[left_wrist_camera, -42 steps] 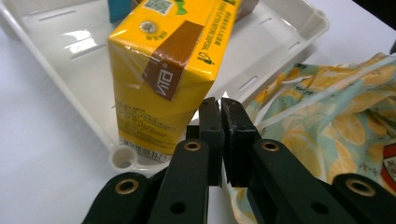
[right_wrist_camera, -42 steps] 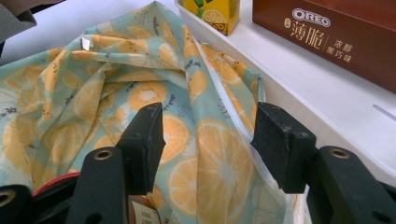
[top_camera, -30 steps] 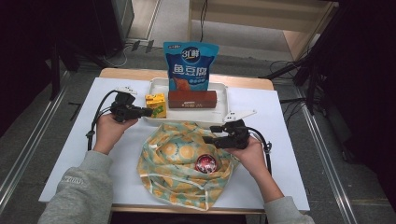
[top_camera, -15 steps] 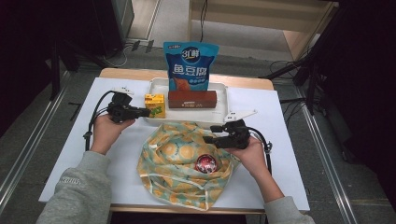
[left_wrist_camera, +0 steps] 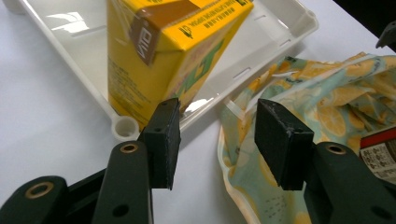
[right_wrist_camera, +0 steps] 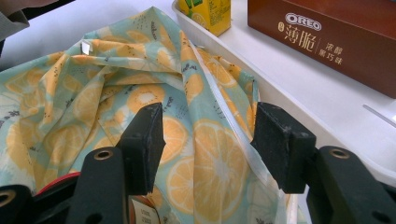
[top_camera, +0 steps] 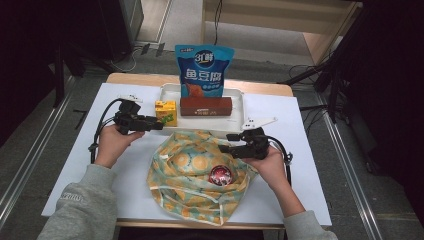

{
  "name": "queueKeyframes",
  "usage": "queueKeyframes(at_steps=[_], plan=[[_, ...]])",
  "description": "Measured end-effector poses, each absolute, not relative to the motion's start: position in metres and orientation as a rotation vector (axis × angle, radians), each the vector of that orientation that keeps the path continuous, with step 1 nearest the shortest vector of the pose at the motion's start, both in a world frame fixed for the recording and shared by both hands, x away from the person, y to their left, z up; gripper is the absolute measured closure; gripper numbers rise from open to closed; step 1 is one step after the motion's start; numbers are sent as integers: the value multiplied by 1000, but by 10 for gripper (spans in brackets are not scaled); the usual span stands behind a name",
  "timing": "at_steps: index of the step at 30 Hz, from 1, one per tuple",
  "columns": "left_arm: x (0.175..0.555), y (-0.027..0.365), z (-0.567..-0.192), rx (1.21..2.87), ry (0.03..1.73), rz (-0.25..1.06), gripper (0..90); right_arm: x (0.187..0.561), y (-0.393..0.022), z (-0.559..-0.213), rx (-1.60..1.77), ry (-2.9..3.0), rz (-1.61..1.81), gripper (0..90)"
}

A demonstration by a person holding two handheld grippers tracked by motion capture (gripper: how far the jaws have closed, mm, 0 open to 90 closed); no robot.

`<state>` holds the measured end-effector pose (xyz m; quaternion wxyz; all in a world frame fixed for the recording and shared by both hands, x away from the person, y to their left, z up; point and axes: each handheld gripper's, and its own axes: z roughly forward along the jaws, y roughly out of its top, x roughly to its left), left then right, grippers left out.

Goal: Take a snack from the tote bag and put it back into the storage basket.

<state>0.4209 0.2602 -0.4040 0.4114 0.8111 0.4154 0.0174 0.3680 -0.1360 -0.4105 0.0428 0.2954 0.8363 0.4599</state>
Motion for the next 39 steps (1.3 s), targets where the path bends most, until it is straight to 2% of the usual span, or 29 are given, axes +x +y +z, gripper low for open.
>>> queueKeyframes(at_steps=[7, 39], plan=[[417, 257, -404, 2058, 1018, 44, 454, 364, -139, -408, 914, 2567, 1392, 444], [412, 259, -406, 2082, 998, 40, 437, 344, -135, -395, 875, 2591, 1413, 457]])
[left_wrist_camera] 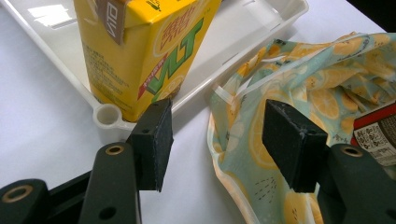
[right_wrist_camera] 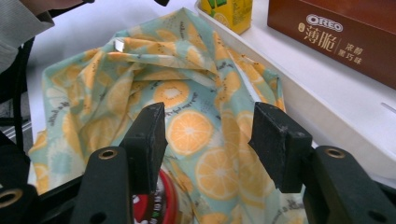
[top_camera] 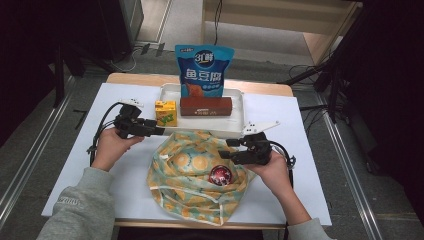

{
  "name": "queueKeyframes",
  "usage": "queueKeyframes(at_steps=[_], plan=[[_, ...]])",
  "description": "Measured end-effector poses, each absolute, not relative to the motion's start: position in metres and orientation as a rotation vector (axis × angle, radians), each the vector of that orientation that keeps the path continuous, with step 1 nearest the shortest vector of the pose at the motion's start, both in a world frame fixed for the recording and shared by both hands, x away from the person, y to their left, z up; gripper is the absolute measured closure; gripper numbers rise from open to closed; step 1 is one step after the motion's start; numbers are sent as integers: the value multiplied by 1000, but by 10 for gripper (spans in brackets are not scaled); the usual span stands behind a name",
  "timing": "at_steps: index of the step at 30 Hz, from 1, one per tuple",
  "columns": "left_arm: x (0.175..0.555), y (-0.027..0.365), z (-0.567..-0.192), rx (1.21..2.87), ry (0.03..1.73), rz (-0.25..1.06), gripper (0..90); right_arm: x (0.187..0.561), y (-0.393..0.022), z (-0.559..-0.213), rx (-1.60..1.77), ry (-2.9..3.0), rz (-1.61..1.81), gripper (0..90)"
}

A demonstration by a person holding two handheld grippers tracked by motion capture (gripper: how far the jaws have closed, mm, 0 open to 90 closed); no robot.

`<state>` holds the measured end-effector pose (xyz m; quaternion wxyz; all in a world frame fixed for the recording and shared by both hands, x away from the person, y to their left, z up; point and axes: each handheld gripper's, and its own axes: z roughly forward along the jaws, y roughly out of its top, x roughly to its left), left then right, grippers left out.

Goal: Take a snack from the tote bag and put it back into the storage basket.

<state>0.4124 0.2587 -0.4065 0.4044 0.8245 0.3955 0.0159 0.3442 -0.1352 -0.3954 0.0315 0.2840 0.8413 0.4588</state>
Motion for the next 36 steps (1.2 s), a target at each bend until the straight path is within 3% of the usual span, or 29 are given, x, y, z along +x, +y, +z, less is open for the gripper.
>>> queueKeyframes(at_steps=[27, 36], plan=[[413, 258, -409, 2106, 995, 50, 437, 316, -122, -411, 786, 2658, 1389, 439], [412, 258, -408, 2100, 995, 54, 437, 310, -118, -416, 789, 2660, 1372, 395]])
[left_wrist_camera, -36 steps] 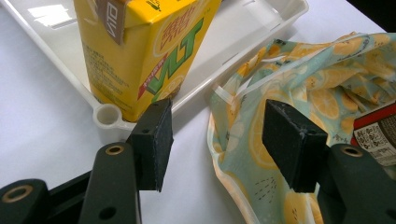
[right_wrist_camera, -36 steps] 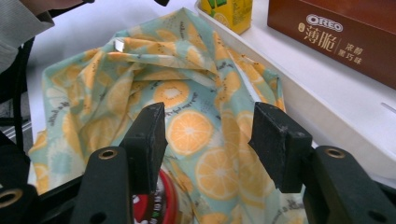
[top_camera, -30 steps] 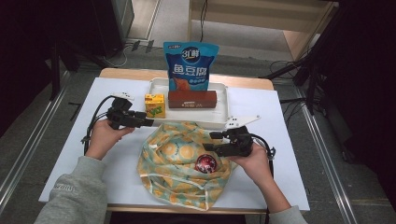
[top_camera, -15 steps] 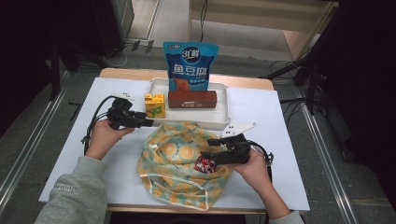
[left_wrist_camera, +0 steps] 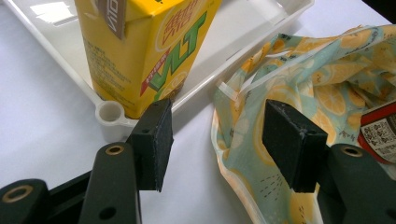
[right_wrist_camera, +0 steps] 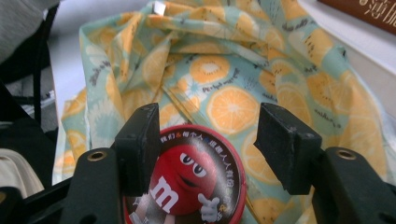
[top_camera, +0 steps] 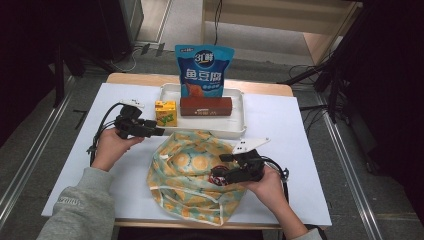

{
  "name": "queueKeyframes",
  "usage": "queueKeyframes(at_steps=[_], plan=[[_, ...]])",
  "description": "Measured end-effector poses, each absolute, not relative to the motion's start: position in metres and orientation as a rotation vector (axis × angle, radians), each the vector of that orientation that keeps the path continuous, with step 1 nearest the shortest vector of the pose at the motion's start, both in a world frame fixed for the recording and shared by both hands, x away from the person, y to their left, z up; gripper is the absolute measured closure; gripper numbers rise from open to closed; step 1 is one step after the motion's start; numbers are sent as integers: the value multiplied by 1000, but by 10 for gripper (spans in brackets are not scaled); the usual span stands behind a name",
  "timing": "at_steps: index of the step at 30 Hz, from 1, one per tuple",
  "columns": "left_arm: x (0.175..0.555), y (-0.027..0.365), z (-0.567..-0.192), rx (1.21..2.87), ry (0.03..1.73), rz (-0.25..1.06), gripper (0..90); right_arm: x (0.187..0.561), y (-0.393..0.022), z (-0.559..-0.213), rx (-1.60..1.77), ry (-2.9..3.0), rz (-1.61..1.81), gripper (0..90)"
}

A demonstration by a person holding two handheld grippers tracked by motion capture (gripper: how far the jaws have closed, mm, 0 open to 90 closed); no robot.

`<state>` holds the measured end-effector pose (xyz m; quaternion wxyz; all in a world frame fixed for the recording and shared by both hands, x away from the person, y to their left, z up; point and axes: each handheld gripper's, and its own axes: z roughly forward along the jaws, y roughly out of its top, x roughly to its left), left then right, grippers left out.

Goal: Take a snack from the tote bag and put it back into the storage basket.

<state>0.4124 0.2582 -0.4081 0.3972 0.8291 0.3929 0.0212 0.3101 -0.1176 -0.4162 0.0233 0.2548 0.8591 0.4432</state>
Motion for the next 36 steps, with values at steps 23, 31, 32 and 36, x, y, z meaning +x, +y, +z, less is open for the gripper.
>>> queueKeyframes(at_steps=[23, 31, 32, 36], plan=[[412, 260, -407, 2094, 995, 62, 438, 297, -107, -438, 778, 2704, 1329, 236], [412, 261, -407, 2087, 1000, 59, 438, 301, -105, -446, 767, 2736, 1323, 224], [412, 261, -407, 2089, 1000, 59, 438, 301, -105, -447, 767, 2739, 1327, 223], [412, 260, -407, 2095, 995, 60, 438, 303, -105, -447, 760, 2747, 1329, 227]])
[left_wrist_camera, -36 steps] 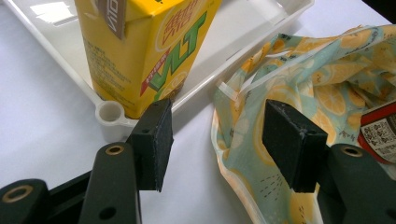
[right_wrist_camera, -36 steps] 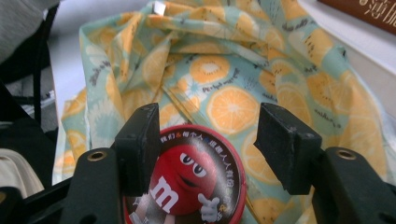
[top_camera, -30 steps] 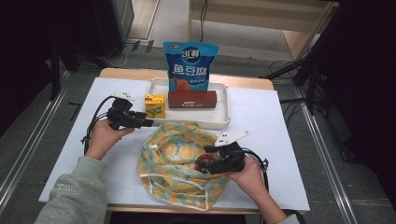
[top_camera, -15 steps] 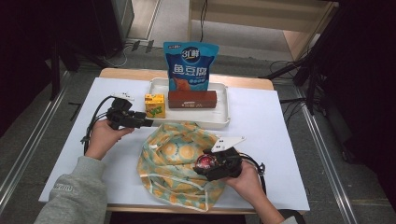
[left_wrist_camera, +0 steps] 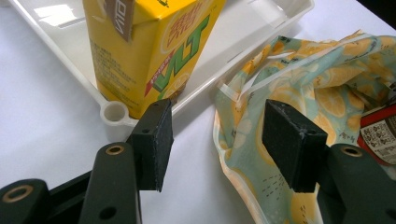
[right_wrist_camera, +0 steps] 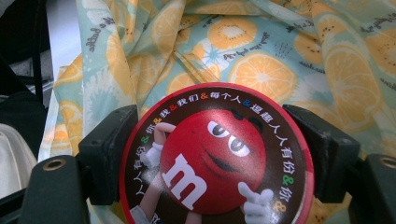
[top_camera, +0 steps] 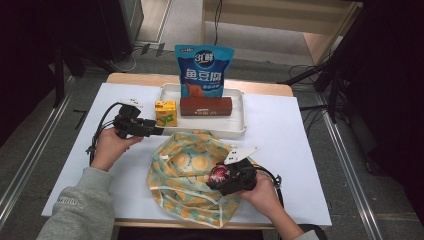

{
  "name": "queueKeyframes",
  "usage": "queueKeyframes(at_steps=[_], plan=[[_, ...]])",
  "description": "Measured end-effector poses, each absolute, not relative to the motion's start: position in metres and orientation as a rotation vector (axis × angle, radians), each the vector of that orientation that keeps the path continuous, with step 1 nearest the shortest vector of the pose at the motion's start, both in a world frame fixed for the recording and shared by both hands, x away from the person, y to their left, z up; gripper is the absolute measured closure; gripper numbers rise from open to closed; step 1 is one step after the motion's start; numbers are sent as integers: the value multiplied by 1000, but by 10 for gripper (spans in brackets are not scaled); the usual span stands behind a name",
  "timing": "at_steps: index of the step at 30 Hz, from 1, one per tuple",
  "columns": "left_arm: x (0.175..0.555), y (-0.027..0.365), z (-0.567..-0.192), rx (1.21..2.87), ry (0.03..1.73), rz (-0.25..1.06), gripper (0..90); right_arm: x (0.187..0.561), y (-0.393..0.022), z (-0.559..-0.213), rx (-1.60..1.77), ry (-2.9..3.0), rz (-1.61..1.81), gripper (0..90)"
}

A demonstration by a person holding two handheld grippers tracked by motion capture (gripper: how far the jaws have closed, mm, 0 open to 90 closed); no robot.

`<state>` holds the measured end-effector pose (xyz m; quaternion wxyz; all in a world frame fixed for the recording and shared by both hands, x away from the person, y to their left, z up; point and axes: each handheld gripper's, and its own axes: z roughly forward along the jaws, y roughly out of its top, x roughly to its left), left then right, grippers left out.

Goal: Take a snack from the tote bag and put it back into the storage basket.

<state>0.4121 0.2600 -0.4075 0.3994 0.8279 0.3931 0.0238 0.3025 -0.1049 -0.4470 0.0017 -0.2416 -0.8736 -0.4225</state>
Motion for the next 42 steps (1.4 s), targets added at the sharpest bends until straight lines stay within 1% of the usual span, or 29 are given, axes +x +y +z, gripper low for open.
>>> queueKeyframes(at_steps=[24, 42], plan=[[411, 262, -407, 2085, 999, 61, 439, 311, -105, -440, -763, -2726, -1314, 250], [412, 264, -407, 2071, 992, 48, 438, 325, -106, -421, -824, -2697, -1366, 250]])
